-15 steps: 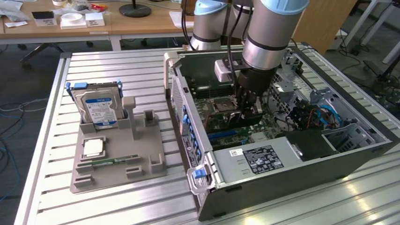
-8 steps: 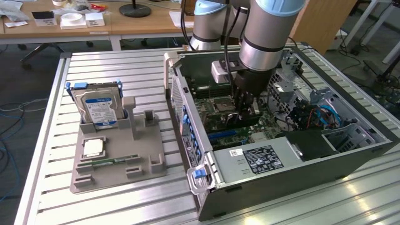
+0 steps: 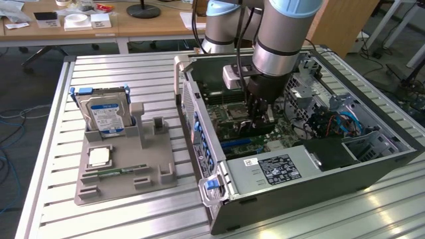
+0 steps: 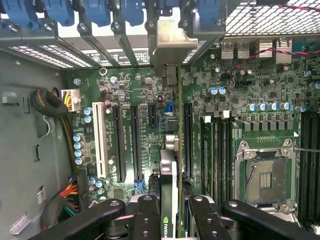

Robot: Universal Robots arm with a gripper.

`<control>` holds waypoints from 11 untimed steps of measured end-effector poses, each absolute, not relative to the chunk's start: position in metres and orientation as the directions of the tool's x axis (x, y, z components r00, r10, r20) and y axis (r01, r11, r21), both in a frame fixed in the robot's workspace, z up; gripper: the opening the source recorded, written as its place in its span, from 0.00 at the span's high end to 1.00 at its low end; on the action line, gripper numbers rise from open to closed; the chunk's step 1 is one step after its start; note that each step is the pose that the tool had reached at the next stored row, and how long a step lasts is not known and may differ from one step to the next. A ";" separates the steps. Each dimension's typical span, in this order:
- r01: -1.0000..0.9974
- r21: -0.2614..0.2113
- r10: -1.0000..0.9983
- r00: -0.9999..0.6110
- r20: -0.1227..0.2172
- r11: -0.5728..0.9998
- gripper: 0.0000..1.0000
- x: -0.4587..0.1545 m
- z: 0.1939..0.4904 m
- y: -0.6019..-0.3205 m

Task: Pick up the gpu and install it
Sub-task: 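Insert the gpu into the slot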

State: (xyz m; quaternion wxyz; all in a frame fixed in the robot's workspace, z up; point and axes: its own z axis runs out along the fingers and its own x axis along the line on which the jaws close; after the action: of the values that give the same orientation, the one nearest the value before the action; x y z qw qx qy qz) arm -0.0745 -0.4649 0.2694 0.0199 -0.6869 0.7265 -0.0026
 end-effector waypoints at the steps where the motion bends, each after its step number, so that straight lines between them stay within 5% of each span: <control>1: -0.998 -0.031 -0.998 -0.056 -0.025 0.056 0.73 -0.075 0.269 -0.465; 11: -0.998 -0.031 -0.998 -0.056 -0.025 0.056 0.73 -0.079 0.269 -0.466</control>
State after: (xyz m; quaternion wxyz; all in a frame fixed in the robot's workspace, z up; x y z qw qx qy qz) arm -0.0795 -0.4662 0.2693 0.0199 -0.6869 0.7265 -0.0026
